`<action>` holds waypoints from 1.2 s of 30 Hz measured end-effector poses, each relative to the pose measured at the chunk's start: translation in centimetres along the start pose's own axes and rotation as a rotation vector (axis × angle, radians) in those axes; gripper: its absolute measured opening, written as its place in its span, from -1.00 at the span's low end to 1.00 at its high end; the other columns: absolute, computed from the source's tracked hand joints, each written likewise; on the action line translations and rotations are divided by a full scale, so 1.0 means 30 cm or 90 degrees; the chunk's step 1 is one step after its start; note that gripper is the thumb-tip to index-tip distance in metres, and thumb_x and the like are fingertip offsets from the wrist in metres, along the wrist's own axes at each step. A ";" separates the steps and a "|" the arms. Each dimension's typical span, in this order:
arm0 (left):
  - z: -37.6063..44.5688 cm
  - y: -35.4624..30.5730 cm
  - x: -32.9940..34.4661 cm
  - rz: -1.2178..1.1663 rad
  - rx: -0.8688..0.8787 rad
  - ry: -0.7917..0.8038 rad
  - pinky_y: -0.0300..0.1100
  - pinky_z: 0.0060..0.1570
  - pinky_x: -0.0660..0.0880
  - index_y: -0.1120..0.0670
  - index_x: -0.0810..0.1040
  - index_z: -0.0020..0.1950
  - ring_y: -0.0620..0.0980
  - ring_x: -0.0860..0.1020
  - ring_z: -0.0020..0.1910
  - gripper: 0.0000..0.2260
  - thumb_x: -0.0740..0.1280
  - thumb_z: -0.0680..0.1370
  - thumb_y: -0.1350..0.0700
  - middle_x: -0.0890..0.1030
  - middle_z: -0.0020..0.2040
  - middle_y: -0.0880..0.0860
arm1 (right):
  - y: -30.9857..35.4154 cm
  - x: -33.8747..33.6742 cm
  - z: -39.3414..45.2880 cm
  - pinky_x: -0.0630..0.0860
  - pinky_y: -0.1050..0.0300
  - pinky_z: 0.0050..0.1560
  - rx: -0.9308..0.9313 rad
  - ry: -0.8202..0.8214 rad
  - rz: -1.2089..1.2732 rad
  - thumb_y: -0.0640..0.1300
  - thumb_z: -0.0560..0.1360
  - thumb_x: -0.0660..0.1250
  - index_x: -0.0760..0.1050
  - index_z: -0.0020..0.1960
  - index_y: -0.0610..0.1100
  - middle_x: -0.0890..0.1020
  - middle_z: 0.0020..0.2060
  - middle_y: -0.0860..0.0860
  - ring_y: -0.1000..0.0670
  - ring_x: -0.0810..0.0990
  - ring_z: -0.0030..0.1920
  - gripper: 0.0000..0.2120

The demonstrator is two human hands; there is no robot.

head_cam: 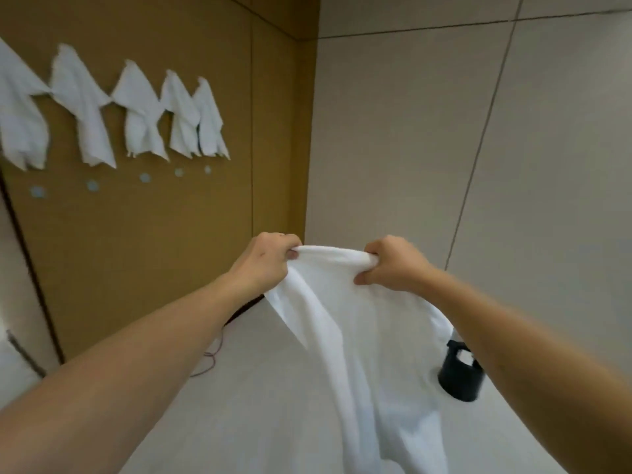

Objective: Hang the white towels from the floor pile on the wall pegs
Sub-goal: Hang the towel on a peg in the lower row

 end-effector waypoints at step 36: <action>0.287 2.109 -0.754 0.339 -0.552 -0.165 -0.18 0.01 0.44 0.07 0.65 0.06 0.08 0.58 -0.05 -0.84 0.27 0.60 0.15 0.66 -0.04 0.06 | 1.581 0.997 2.229 0.22 0.23 -0.39 -0.506 0.321 0.393 0.21 0.53 0.32 0.24 -0.36 -0.02 0.32 -0.45 0.10 0.14 0.30 -0.45 -0.54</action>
Point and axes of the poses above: each hand's wrist, its own z-axis towards the middle knuckle, its own x-axis out of the palm, y = z × x, the point moved 1 cm from there along z, towards the middle knuckle
